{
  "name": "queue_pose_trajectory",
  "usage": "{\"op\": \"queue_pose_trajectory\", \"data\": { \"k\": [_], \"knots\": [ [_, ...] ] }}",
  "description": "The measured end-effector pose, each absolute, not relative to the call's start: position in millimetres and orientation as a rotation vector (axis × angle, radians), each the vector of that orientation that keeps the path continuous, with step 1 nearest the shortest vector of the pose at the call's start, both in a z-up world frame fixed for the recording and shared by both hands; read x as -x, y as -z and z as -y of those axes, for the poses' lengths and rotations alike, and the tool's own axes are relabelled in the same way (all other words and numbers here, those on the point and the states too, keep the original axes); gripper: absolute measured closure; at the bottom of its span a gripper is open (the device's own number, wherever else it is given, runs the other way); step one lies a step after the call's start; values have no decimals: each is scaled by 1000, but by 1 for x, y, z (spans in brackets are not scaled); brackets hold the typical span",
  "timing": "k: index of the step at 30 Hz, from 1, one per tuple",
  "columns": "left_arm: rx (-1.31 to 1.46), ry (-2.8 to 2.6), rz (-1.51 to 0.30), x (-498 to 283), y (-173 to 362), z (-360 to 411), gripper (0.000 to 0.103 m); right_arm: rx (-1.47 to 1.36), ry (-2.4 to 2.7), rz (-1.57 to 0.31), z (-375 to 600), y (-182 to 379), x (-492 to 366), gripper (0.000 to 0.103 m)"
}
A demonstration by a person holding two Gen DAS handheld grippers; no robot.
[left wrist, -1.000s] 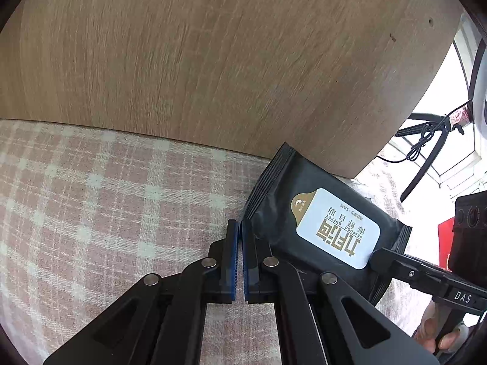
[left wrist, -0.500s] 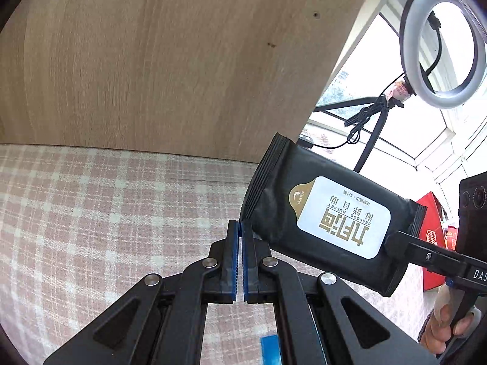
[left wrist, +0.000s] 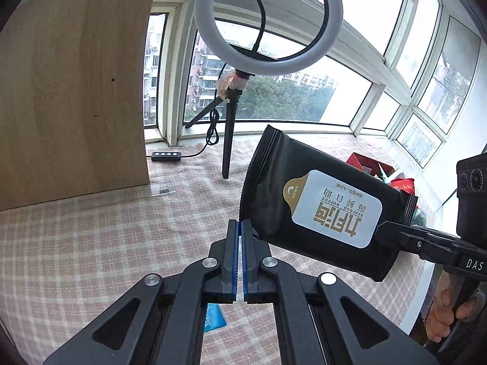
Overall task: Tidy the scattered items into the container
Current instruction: 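Carry the black wet-wipe pack over the red box and open the right tool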
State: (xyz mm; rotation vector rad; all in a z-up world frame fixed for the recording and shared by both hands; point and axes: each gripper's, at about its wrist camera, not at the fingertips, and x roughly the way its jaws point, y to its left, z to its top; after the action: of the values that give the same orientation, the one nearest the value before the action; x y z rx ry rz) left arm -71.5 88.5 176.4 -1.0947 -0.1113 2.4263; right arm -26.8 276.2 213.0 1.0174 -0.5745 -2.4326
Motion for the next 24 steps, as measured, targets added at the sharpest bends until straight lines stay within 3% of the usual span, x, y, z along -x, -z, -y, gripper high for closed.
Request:
{"op": "queue_pose_trajectory", "data": {
  "k": [14, 24],
  "knots": [
    [984, -2212, 12, 43, -211, -297, 102, -976, 2711, 612, -464, -242, -69, 91],
    [982, -2124, -59, 62, -207, -433, 103, -990, 2853, 675, -582, -237, -84, 91]
  ]
}}
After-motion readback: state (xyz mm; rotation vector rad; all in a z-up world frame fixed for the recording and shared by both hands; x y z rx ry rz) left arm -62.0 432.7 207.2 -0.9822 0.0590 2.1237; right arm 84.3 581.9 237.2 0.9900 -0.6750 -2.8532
